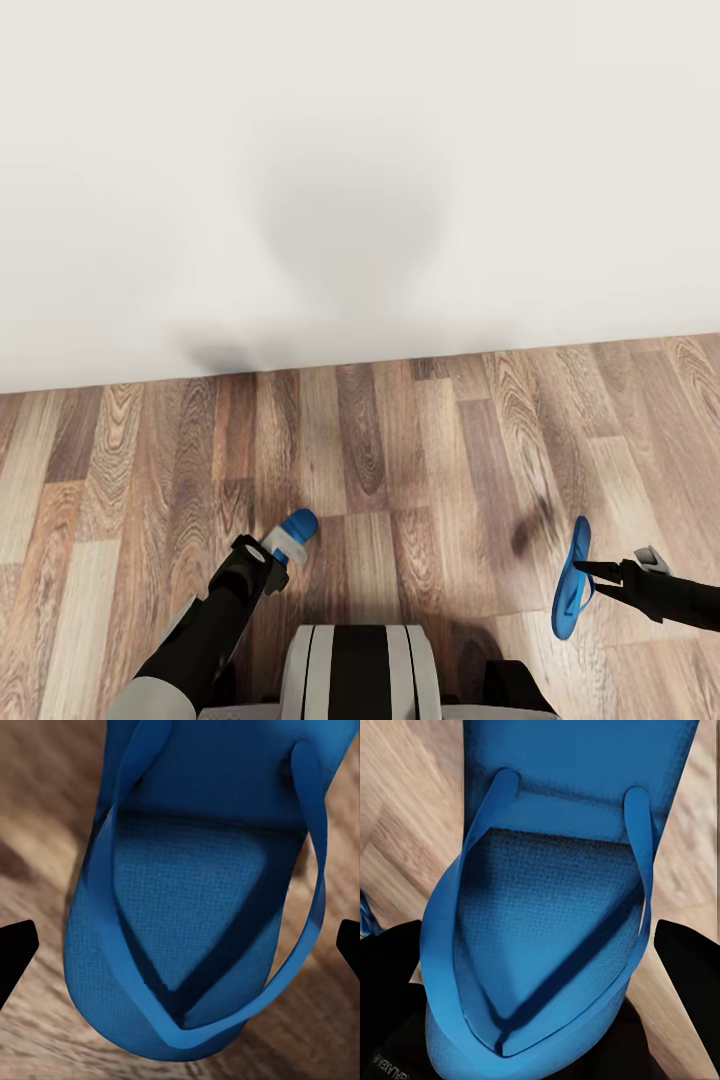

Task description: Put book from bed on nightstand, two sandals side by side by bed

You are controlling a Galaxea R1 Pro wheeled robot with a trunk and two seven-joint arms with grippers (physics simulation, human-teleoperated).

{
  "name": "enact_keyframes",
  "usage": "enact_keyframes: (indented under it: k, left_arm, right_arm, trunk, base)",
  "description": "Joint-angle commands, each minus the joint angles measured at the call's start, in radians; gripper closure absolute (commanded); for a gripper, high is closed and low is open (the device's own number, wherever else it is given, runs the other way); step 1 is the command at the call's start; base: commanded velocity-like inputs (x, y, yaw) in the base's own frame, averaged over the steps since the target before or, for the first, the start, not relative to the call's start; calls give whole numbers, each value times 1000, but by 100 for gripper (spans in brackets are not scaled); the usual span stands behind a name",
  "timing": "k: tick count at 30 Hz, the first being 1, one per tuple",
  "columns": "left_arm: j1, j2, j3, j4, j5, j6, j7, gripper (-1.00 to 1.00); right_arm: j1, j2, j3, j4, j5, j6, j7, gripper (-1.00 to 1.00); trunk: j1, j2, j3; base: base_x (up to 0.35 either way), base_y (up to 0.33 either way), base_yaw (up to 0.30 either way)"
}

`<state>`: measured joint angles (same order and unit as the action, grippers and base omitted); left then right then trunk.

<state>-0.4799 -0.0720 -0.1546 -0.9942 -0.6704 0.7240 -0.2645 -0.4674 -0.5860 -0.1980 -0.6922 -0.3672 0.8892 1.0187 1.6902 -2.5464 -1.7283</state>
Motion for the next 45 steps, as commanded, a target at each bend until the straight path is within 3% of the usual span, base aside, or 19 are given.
enact_keyframes:
  k: [1, 23, 24, 45]
  left_arm:
    - [0, 0, 0, -1, -11, 3, -9, -100]
    - [0, 0, 0, -1, -11, 3, -9, -100]
    - [0, 0, 0, -1, -11, 3, -9, 100]
    - [0, -1, 0, -1, -9, 4, -9, 100]
  right_arm:
    - [0, 0, -1, 0, -1, 5, 3, 100]
    - [0, 0, -2, 0, -2, 5, 3, 100]
    - [0, 0, -2, 0, -2, 5, 4, 100]
    - [0, 0, -3, 0, -2, 5, 4, 100]
  trunk:
    - [0, 0, -5]
    - [2, -2, -24]
    - [2, -2, -24]
    - [2, -1, -16]
  base:
    - [0, 0, 0]
    - [0, 0, 0]
    - [0, 0, 0]
    - [0, 0, 0]
